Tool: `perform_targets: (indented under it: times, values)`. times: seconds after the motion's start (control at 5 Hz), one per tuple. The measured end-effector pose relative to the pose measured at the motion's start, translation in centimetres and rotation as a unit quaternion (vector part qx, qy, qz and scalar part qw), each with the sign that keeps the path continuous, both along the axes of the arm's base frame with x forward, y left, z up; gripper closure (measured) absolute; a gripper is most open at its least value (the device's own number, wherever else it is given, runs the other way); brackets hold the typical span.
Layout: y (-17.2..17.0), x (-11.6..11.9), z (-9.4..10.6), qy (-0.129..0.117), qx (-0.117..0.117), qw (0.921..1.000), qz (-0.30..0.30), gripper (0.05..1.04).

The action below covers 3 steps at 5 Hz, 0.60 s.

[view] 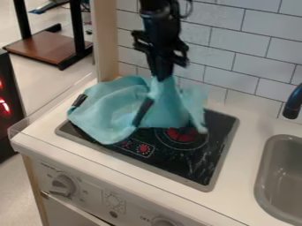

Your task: Fold the cloth from bottom right to top left

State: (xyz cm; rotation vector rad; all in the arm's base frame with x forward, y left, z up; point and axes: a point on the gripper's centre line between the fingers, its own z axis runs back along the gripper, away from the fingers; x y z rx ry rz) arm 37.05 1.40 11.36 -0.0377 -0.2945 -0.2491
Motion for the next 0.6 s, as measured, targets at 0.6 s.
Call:
perform_targets:
  times: [0.6]
  values:
    - [4.8, 4.9, -3.2, 0.027, 0.031, 0.9960, 0.079, 1.036]
